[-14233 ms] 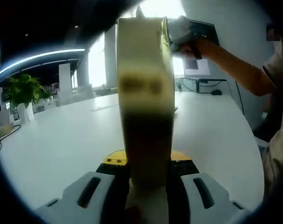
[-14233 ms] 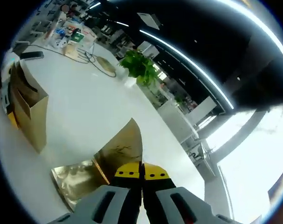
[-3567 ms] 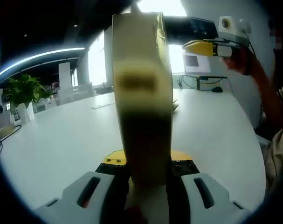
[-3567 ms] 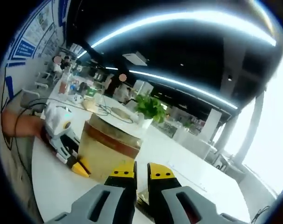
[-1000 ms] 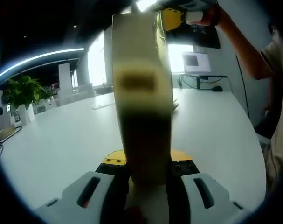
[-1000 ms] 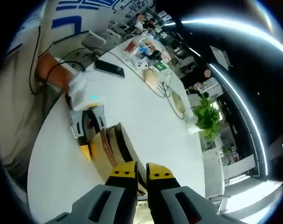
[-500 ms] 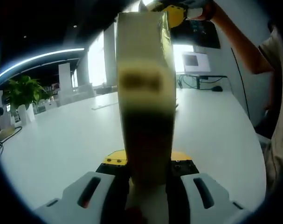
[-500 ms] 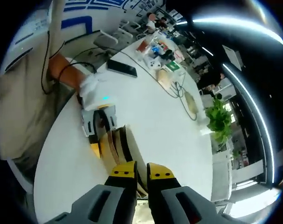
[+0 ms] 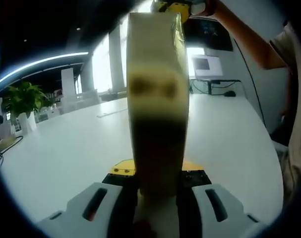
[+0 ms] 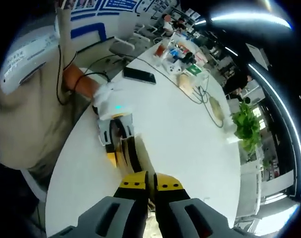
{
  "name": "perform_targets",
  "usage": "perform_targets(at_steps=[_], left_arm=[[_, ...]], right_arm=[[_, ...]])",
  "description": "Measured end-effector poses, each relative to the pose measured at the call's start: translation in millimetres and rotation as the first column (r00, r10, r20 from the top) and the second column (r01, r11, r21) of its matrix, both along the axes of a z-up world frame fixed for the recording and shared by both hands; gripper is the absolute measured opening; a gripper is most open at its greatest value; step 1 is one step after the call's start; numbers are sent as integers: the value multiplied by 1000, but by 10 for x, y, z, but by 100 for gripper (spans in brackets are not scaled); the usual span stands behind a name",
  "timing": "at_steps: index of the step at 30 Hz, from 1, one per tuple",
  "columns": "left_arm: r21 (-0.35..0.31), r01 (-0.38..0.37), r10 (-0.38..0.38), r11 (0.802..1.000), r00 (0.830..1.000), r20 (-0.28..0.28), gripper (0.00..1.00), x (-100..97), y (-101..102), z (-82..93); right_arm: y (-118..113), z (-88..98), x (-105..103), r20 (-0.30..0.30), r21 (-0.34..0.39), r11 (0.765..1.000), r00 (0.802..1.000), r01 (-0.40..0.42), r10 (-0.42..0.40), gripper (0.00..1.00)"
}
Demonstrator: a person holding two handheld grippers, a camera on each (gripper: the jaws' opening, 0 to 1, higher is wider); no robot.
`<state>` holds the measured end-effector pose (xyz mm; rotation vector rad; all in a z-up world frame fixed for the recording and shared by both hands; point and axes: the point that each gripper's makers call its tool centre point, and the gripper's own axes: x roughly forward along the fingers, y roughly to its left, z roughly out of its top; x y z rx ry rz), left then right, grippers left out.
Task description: Extract single mask from mask box in order stack masks on table
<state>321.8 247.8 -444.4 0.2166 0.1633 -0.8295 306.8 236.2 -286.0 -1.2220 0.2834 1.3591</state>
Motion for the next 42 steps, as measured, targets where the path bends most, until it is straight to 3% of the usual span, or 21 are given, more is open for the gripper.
perform_targets(at_steps=[13, 26, 39, 42], left_arm=[[3, 3, -3, 1000, 1000, 4, 20, -8, 20, -12], [5, 5, -5, 1000, 1000, 8, 20, -21, 11, -10], [13, 11, -11, 1000, 1000, 18, 20, -38, -20, 2], [14, 12, -12, 1000, 1000, 20, 20, -47, -27, 6]], right_arm=[[8, -81, -40, -29, -93, 995, 999, -44, 41, 1], [11, -93, -44, -50, -132, 989, 997, -61, 55, 2], [20, -211, 60, -9, -193, 980, 999, -53, 52, 2], [32, -248, 52, -24, -196, 979, 999, -50, 46, 1]])
